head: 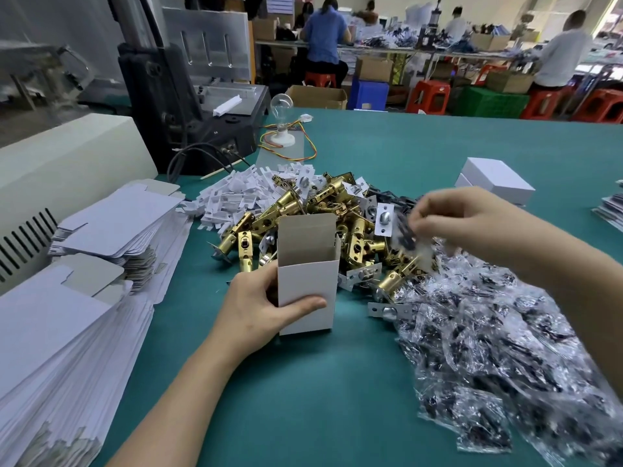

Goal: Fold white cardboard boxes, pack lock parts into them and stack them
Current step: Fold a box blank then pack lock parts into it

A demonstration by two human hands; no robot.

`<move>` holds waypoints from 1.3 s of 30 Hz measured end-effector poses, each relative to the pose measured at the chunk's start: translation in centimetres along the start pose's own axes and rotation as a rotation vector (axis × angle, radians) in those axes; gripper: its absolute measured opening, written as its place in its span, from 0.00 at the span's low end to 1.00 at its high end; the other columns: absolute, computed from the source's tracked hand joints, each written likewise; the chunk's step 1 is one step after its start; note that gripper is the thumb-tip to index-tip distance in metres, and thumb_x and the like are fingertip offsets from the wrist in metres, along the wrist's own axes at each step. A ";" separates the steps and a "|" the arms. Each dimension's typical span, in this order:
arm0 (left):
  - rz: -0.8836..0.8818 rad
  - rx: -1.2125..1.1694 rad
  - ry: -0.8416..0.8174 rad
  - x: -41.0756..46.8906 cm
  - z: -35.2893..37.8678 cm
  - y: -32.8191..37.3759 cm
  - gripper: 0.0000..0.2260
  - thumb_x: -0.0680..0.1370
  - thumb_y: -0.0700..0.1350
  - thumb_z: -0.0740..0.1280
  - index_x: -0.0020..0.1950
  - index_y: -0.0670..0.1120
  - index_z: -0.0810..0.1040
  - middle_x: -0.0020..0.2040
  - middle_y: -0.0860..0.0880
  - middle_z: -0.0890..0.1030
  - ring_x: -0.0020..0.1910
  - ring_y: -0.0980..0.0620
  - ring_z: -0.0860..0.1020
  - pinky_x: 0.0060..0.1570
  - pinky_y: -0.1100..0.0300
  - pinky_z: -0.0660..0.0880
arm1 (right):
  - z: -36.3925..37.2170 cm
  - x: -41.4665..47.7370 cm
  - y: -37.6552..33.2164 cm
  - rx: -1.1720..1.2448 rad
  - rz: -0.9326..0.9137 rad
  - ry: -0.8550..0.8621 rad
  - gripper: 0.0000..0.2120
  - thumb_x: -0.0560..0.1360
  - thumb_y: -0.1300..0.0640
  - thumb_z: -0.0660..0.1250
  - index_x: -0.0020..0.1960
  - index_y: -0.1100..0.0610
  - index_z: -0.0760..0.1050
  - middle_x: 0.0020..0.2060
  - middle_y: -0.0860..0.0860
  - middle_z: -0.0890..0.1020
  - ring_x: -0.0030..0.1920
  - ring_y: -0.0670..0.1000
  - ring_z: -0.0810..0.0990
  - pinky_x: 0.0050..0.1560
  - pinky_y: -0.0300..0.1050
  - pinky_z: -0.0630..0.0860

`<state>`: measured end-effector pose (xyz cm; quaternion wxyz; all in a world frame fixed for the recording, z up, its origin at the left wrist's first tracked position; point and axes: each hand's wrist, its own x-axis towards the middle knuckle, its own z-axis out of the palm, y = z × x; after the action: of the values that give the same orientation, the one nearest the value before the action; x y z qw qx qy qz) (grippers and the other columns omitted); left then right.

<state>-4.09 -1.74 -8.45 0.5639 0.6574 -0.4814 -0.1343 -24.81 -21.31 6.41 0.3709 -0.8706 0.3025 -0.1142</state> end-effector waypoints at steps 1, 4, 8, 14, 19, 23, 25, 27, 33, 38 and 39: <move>-0.011 -0.006 0.001 0.0 0.0 0.0 0.23 0.64 0.70 0.79 0.55 0.64 0.81 0.49 0.65 0.86 0.49 0.62 0.85 0.44 0.69 0.80 | 0.6 0.0 -0.7 0.161 -0.049 -0.011 0.07 0.80 0.58 0.68 0.44 0.53 0.81 0.35 0.47 0.84 0.30 0.42 0.76 0.33 0.37 0.73; -0.036 -0.007 0.005 0.0 0.0 0.1 0.21 0.63 0.72 0.79 0.51 0.67 0.82 0.49 0.64 0.86 0.48 0.62 0.85 0.42 0.70 0.79 | 3.3 0.6 -2.9 0.401 -0.229 -0.026 0.04 0.82 0.59 0.68 0.49 0.58 0.79 0.39 0.51 0.85 0.33 0.46 0.80 0.29 0.35 0.71; -0.055 -0.021 -0.010 0.0 0.0 0.1 0.18 0.64 0.65 0.80 0.51 0.72 0.81 0.48 0.63 0.87 0.47 0.61 0.85 0.41 0.70 0.78 | 6.9 2.2 -4.7 0.103 -0.483 0.108 0.01 0.81 0.62 0.69 0.50 0.58 0.80 0.39 0.43 0.84 0.34 0.37 0.77 0.39 0.30 0.71; -0.094 -0.038 0.008 0.2 0.0 -0.3 0.21 0.64 0.65 0.80 0.54 0.67 0.80 0.49 0.61 0.87 0.48 0.59 0.85 0.44 0.60 0.82 | 8.2 3.4 -5.3 -0.490 -0.482 -0.054 0.06 0.81 0.55 0.68 0.54 0.49 0.83 0.48 0.43 0.86 0.48 0.45 0.81 0.53 0.47 0.77; -0.066 0.022 0.076 0.3 0.0 -0.3 0.30 0.65 0.67 0.78 0.60 0.52 0.77 0.47 0.51 0.87 0.46 0.45 0.85 0.44 0.40 0.82 | 8.1 3.2 -5.0 -0.560 -0.438 -0.075 0.12 0.81 0.56 0.62 0.55 0.45 0.84 0.45 0.41 0.85 0.35 0.35 0.75 0.40 0.41 0.73; -0.002 0.108 0.256 0.4 -0.2 -0.2 0.29 0.70 0.68 0.74 0.67 0.59 0.72 0.46 0.58 0.85 0.37 0.56 0.80 0.40 0.57 0.77 | 9.0 2.8 -2.9 -0.259 -0.477 0.230 0.09 0.79 0.59 0.67 0.53 0.48 0.82 0.47 0.42 0.82 0.41 0.44 0.79 0.47 0.47 0.78; 0.022 0.102 0.335 0.4 -0.3 -0.1 0.27 0.72 0.66 0.73 0.68 0.62 0.72 0.46 0.59 0.85 0.39 0.58 0.80 0.40 0.64 0.73 | 10.0 2.4 -1.6 -0.117 -0.441 0.380 0.07 0.78 0.57 0.70 0.54 0.49 0.80 0.48 0.43 0.79 0.41 0.46 0.79 0.45 0.44 0.76; 0.050 0.115 0.355 0.3 -0.3 0.0 0.22 0.74 0.64 0.72 0.67 0.66 0.72 0.48 0.57 0.85 0.42 0.57 0.81 0.40 0.63 0.74 | 11.4 2.0 -0.4 0.009 -0.384 0.418 0.09 0.77 0.56 0.73 0.56 0.50 0.79 0.48 0.43 0.80 0.44 0.46 0.80 0.44 0.37 0.73; 0.132 0.152 0.289 0.2 -0.4 0.2 0.13 0.79 0.58 0.71 0.63 0.63 0.80 0.49 0.59 0.80 0.42 0.53 0.77 0.42 0.68 0.71 | 14.2 1.8 0.5 0.280 -0.330 0.483 0.13 0.76 0.58 0.75 0.60 0.51 0.79 0.50 0.43 0.82 0.44 0.47 0.81 0.43 0.35 0.77; 0.214 0.199 0.250 0.3 -0.4 0.5 0.07 0.83 0.53 0.68 0.59 0.57 0.83 0.52 0.57 0.82 0.51 0.52 0.80 0.50 0.67 0.71 | 14.4 1.4 1.1 0.190 -0.433 0.462 0.08 0.77 0.57 0.75 0.56 0.51 0.83 0.51 0.40 0.81 0.51 0.46 0.81 0.48 0.36 0.76; 0.217 0.197 0.249 0.4 -0.3 0.6 0.07 0.83 0.53 0.67 0.58 0.55 0.83 0.52 0.56 0.82 0.52 0.50 0.80 0.51 0.65 0.71 | 14.4 1.5 1.2 0.152 -0.460 0.455 0.06 0.77 0.56 0.75 0.54 0.52 0.84 0.51 0.42 0.80 0.53 0.46 0.80 0.51 0.38 0.76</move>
<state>-3.94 -1.75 -7.72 0.5632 0.6652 -0.4868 0.0577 -18.08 -14.57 -4.53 0.3221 -0.8380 0.1638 -0.4088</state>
